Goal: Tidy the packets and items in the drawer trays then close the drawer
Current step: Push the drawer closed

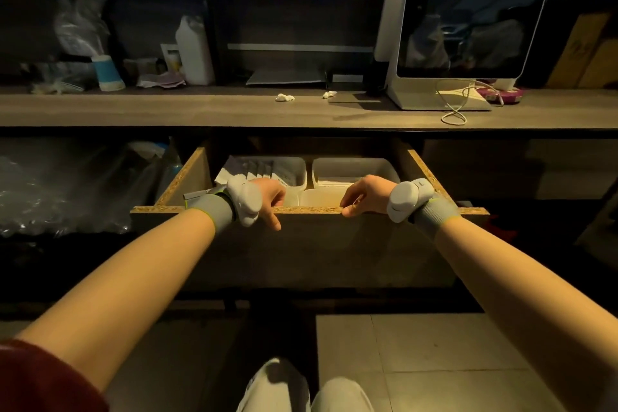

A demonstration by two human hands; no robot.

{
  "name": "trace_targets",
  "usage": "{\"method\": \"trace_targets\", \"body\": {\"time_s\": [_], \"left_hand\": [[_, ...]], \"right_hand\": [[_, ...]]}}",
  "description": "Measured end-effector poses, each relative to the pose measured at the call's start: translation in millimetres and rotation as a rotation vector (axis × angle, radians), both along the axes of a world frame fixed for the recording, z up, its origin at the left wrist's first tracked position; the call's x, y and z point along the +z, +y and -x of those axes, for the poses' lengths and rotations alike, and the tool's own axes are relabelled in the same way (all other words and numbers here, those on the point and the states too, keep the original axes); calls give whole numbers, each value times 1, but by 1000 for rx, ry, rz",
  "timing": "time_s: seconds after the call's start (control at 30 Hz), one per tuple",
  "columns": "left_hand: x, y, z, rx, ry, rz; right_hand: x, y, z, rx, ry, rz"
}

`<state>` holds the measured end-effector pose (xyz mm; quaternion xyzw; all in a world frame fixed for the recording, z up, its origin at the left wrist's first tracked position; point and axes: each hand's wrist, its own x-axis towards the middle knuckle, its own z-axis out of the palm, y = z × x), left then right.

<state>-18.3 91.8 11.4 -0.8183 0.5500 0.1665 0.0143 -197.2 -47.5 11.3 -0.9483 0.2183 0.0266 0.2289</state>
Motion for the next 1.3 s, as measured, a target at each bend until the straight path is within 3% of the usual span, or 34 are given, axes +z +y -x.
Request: {"method": "trace_targets", "body": {"time_s": [0.13,0.2,0.43,0.67,0.93,1.03,1.2,1.3], "left_hand": [[1,-37,-32,-4,-91,21],[2,-54,-48,-18,-243,68],[-11,-96,-84,43,-630,252],[-29,-136,-104,163,-648,300],[-32,-159,-117,155,-666,462],[-29,-155,-125,136,-545,500],[-11,-160,-148,7,-377,566],[10,-168,-158,-2,-308,466]], "right_hand": [[-1,-38,-34,-23,-55,9],[-4,-58,-49,-46,-96,54],[-18,-105,-90,-152,-304,492],[-26,-144,-134,-312,-210,509],[-31,-157,-148,-277,-320,728],[-29,-164,-143,-225,-327,655],[-10,-185,-144,-209,-405,323],[9,-196,-157,-239,-308,145]]}}
